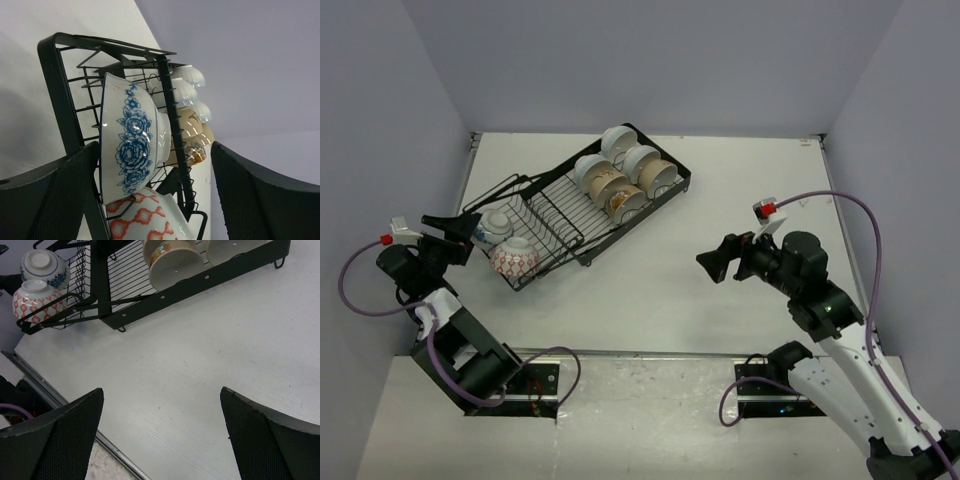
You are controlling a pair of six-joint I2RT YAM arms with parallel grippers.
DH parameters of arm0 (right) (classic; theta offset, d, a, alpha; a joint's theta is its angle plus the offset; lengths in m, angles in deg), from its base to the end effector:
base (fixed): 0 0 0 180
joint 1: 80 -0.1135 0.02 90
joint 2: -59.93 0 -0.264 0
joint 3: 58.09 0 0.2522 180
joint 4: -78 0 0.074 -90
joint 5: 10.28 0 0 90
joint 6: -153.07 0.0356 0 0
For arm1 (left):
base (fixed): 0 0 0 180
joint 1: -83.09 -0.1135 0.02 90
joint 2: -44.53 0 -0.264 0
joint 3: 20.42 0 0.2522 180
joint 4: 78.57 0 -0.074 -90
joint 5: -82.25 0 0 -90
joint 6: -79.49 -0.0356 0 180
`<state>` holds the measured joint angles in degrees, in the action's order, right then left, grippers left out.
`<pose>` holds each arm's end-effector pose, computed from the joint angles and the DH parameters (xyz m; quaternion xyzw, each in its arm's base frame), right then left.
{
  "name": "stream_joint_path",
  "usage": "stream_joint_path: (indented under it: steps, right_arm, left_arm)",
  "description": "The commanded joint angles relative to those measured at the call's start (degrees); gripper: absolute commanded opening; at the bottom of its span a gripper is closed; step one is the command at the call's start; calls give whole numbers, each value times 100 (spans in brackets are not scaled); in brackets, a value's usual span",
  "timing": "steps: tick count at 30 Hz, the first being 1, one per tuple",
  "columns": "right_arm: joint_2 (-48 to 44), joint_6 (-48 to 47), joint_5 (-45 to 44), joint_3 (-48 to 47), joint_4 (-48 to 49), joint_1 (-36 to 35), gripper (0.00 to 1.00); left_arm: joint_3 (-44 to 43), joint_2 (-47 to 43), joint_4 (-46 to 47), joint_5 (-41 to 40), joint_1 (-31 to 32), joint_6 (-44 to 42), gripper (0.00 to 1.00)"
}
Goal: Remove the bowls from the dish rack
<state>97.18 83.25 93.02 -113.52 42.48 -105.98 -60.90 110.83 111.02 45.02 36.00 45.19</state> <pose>0.1341 0.0745 0.3196 -0.1090 0.7957 0.3165 0.5048 0.1792 0.1511 0.2187 -0.3935 0.6555 -0.3948 0.5095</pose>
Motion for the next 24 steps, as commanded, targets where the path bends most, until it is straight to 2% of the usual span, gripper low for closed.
stream_joint_path:
  steps: [1,11,16,24]
  right_arm:
    - [63,-76,252,-61,225,-30,99]
    - [89,-85,278,-87,233,-22,99]
    - [115,-76,270,-78,233,-30,99]
    - [142,-94,278,-104,225,-30,99]
  left_arm:
    - [88,23,477,102,103,266,92]
    - [246,216,626,31,112,388,84]
    - [255,304,767,58,112,476,74]
    - [325,401,802,5,112,503,66]
